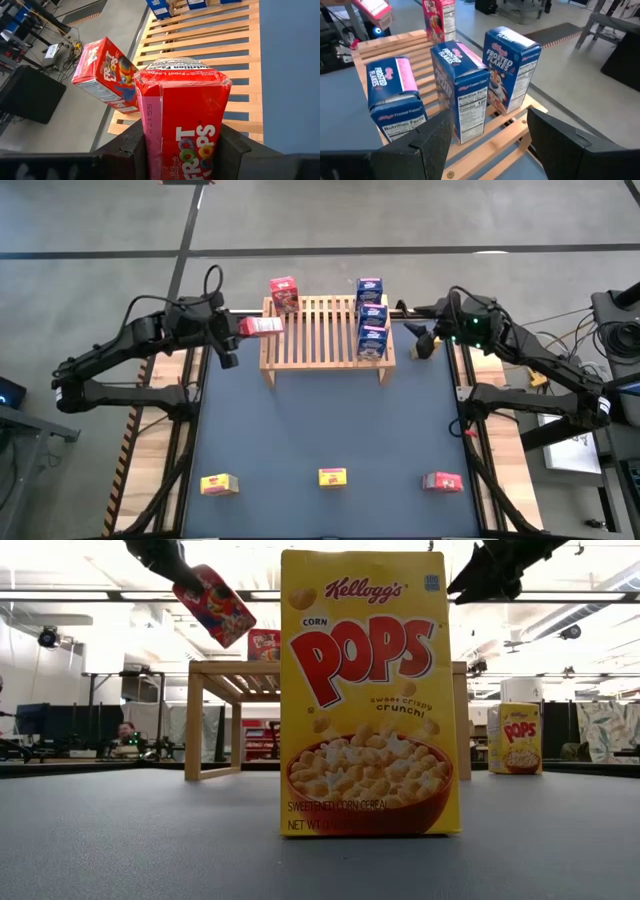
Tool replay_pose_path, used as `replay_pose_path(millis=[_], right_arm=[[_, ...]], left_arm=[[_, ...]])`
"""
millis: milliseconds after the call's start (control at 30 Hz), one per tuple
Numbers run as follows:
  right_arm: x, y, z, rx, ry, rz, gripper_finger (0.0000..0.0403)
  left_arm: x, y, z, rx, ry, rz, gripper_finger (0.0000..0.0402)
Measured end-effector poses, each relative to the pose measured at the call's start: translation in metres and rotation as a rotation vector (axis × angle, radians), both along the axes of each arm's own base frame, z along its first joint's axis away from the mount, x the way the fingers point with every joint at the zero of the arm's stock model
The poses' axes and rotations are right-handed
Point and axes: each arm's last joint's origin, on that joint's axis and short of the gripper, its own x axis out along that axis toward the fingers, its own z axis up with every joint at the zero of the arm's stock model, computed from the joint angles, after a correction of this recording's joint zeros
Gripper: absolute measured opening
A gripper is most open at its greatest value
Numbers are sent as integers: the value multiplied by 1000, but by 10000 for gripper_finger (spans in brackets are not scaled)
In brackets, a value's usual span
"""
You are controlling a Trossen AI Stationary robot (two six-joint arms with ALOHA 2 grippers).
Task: Stack cereal on shelf
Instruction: Put the top red cereal box on the shelf aligned with the red cereal box
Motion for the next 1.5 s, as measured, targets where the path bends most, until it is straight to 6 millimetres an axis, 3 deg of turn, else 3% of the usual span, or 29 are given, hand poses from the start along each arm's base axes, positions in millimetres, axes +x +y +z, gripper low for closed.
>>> replay_pose_path(millis=[433,800,1100,1500], right_arm=[[0,0,3,-3,-15,0,244],[0,0,3,-4,-15,2,244],[0,1,3,3,-19,25,244],[-1,2,4,-9,-14,29,244]], left_arm=[[21,15,-9,-17,41,4,172],[49,29,2,-50,10,-64,172],[82,58,-8,-118,71,-86,172],[99,95,10,-266,201,-68,217]])
